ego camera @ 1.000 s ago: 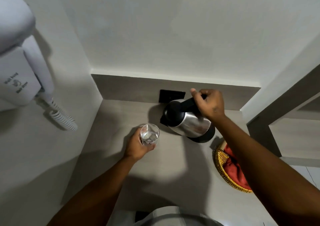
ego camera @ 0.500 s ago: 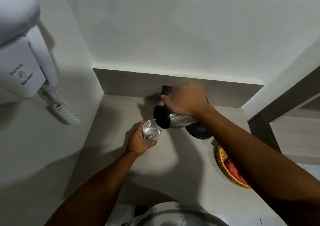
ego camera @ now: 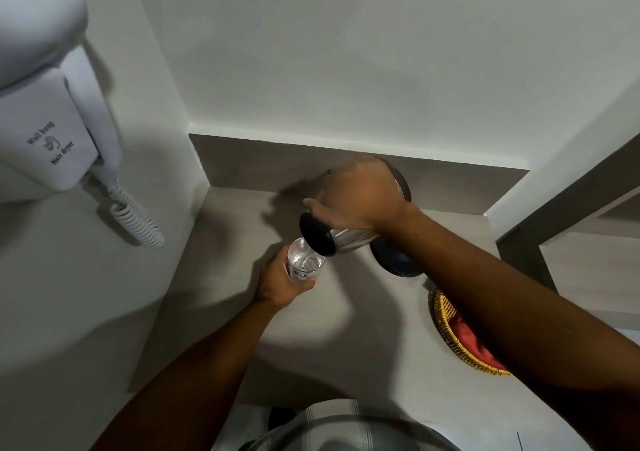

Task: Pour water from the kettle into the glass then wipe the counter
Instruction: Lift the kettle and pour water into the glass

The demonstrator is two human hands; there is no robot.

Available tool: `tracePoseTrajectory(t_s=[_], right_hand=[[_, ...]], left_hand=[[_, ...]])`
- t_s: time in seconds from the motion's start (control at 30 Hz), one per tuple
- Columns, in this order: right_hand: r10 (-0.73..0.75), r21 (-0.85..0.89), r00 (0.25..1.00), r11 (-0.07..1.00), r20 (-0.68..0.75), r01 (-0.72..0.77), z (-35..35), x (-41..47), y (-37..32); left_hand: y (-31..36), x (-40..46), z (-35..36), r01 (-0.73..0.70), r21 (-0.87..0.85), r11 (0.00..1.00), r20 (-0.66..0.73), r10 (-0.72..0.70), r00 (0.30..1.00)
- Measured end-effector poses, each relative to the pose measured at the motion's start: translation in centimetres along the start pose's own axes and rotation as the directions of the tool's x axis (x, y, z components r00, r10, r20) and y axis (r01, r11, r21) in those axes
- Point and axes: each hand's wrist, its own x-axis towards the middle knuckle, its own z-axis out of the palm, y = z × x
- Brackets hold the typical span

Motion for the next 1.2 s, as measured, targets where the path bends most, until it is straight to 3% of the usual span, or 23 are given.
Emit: tracePoseTrajectory(t_s=[0.37,1.2], right_hand=[[-0.116,-0.062,0.993,0.991,0.028,0.117,-0.6,0.8,-0.8],[-0.088,-0.056,0.992,0.994,0.085,0.093,-0.4,0.7,-0.7]], left_hand=[[-0.6,0.2,0.3,0.01,-0.012,1.0,0.011,-0.01,1.0],[-1.2,0.4,0.5,0.004,-0.02,1.0,0.022,-0.004,1.0]])
